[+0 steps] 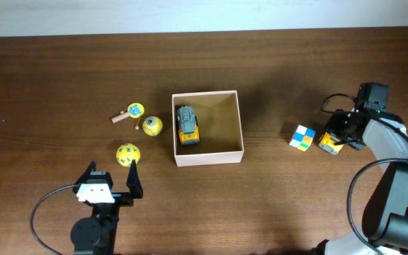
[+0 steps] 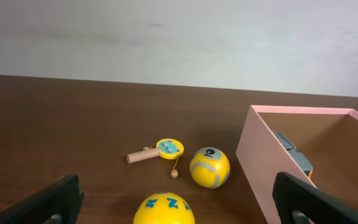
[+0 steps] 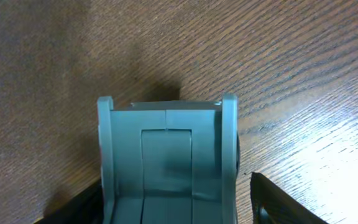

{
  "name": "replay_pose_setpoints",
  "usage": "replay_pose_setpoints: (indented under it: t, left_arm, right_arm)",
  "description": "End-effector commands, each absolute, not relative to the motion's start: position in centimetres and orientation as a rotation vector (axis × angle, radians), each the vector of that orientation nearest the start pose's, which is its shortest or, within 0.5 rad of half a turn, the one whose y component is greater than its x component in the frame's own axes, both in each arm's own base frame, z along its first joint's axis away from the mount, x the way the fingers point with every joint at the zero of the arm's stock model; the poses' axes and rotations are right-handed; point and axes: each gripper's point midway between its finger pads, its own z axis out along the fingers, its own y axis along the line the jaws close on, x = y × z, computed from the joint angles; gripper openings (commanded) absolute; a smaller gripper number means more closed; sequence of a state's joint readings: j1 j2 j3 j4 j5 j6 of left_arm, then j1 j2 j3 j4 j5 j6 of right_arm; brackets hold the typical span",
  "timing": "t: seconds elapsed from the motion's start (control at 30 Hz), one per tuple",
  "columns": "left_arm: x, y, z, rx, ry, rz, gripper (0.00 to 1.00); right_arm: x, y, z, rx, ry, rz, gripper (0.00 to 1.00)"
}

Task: Pack container
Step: 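Grasp the grey-yellow dump truck with the right gripper and lift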

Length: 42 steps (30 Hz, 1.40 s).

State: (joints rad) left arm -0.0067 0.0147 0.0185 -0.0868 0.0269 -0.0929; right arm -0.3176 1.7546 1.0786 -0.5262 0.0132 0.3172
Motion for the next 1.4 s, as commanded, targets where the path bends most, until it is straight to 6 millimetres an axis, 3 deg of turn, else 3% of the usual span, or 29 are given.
replay_pose_setpoints:
  t: [0.0, 0.37, 0.63, 0.77, 0.93, 1.17, 1.37]
  left_arm:
    - [24.6, -0.7, 15.7, -0.030, 1.652, -0.089, 0.99]
    - [24.6, -0.7, 15.7, -0.030, 1.652, -0.089, 0.99]
    - [24.6, -0.7, 15.7, -0.030, 1.652, -0.089, 0.99]
    - [24.6, -0.7, 15.7, -0.030, 1.652, -0.089, 0.99]
    - [24.6, -0.7, 15.7, -0.030, 1.652, -0.089, 0.99]
    - [24.6, -0.7, 15.7, -0.030, 1.652, -0.089, 0.99]
    - [24.6, -0.7, 15.7, -0.030, 1.652, -0.089, 0.99]
  right_arm:
    - [36.8, -12.2, 4.6, 0.861, 2.606, -0.001, 0.64]
    - [38.0, -11.7, 5.8, 0.837, 2.583, 0.070, 0.63]
    - [37.0, -12.1, 5.3, 0.713, 2.663, -0.014, 0.63]
    - [36.1, -13.2, 5.1, 0.739, 2.678, -0.119, 0.63]
    - [36.2, -13.2, 5.0, 0.739, 2.676, -0.120, 0.63]
    - [36.2, -13.2, 5.0, 0.739, 2.676, -0.119, 0.45]
    - [36.2, -13.1, 5.0, 0.739, 2.676, -0.111, 0.42]
